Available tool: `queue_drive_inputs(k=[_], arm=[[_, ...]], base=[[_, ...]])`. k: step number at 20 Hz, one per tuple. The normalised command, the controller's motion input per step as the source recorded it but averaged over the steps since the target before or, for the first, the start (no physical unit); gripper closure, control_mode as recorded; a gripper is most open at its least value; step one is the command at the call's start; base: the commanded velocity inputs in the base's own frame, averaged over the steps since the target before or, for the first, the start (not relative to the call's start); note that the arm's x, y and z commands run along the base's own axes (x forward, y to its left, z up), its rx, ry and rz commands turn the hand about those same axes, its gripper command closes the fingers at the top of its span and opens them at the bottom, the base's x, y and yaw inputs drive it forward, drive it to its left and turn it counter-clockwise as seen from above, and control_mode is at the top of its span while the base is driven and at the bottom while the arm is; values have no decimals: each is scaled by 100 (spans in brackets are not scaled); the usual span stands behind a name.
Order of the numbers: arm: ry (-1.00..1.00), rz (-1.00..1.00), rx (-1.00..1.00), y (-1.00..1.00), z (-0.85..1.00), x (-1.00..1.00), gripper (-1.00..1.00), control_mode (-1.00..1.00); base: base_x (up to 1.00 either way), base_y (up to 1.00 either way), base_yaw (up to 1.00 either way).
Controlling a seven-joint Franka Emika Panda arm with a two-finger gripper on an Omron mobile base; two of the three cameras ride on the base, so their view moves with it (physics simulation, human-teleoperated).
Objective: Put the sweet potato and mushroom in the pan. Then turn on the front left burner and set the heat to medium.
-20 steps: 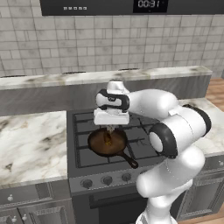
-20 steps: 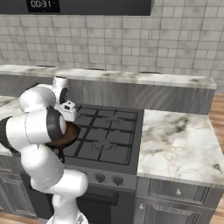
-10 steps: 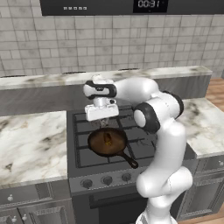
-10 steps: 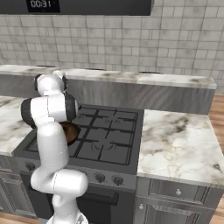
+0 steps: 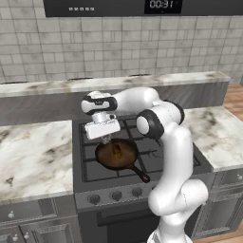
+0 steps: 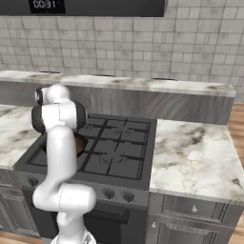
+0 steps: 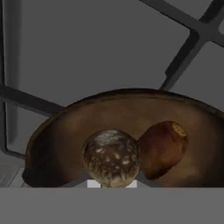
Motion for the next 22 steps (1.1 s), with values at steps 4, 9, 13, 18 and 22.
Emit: queue_drive_inputs(k=[4,9,13,18,22], arm=[[8,9,0,8,-46,0,100,-100],[7,5,0,0,-27,0,100,-100],[4,0,0,0,-15,-4,100,-100],[0,0,0,0,0,-10,-100,-100],[0,0,0,0,0,-28,-100,-100]], base=[[0,0,0],[0,0,0],[0,0,0],[0,0,0],[0,0,0]])
